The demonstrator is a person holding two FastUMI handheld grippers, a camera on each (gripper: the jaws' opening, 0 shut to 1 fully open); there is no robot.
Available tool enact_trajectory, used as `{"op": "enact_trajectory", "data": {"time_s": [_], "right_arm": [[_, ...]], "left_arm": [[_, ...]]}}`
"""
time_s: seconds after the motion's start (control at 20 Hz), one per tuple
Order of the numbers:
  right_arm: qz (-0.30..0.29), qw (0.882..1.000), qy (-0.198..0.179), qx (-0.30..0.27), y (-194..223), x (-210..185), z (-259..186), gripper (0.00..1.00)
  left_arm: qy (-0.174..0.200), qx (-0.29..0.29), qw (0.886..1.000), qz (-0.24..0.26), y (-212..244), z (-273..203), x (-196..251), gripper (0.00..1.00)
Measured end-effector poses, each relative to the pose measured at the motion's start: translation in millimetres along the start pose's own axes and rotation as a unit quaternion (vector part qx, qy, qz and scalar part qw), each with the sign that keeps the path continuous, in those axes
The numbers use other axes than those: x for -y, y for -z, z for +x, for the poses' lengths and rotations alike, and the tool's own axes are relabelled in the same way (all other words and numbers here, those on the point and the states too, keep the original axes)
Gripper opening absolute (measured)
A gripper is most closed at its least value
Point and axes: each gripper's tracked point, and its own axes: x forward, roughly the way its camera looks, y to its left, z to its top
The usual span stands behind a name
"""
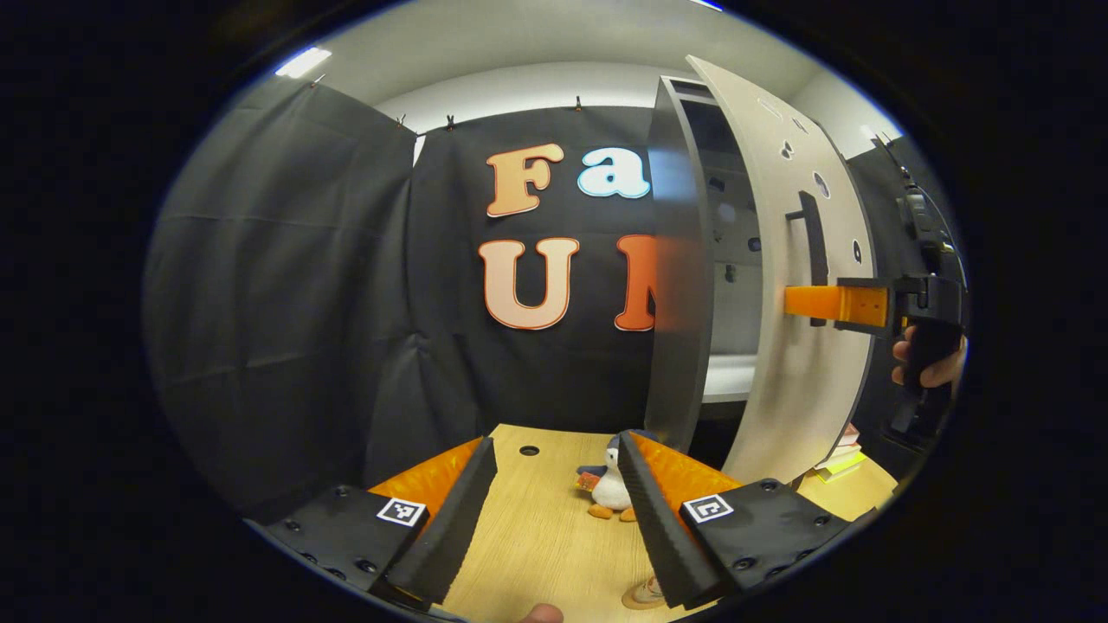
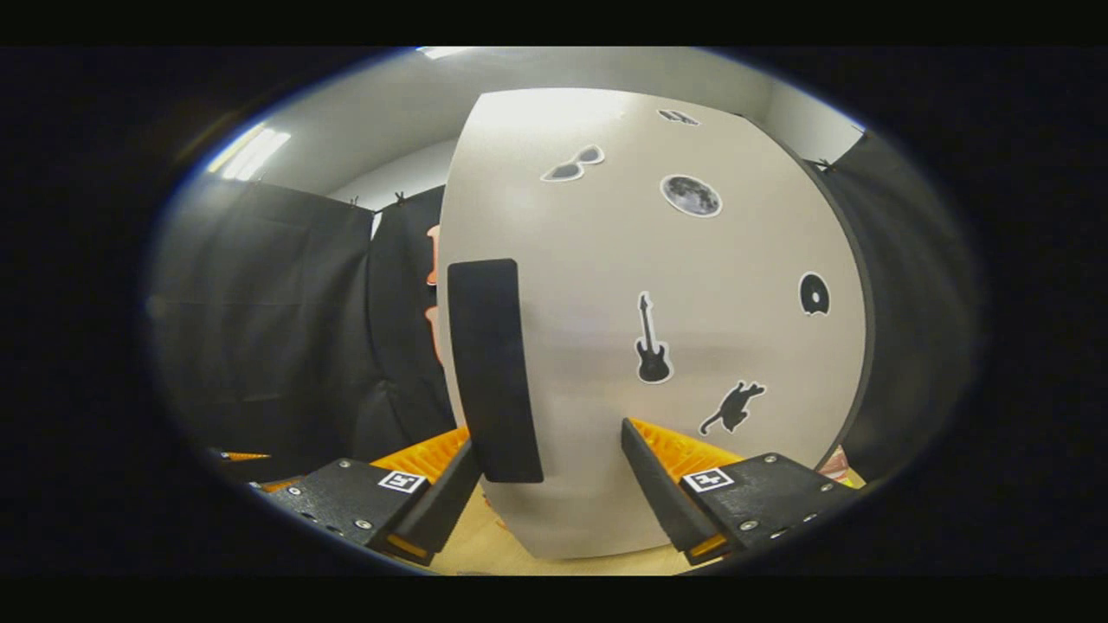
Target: Open the cabinet door with the right hand, grasp the bottle in the cabinet with the left hand and place it on the coaster, then close the cabinet door with the right hand.
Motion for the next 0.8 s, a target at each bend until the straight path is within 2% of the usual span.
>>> {"op": "enact_trajectory", "data": {"time_s": [0.25, 0.5, 0.75, 0.8], "right_arm": [[-0.064, 0.997, 0.051, 0.005, 11, 8, 21, 0.94], [-0.062, 0.995, 0.077, 0.013, 15, 17, 37, 0.95], [-0.046, 0.996, 0.079, 0.006, 18, 19, 40, 0.97], [-0.048, 0.996, 0.079, 0.008, 17, 18, 40, 0.95]], "left_arm": [[0.014, -0.016, 1.0, -0.022, 11, 25, 8, 0.93], [0.019, -0.013, 0.999, -0.022, 6, 32, 11, 0.95], [0.024, -0.007, 1.0, -0.017, -2, 27, 15, 0.94], [0.024, -0.006, 1.0, -0.017, -2, 25, 15, 0.95]]}}
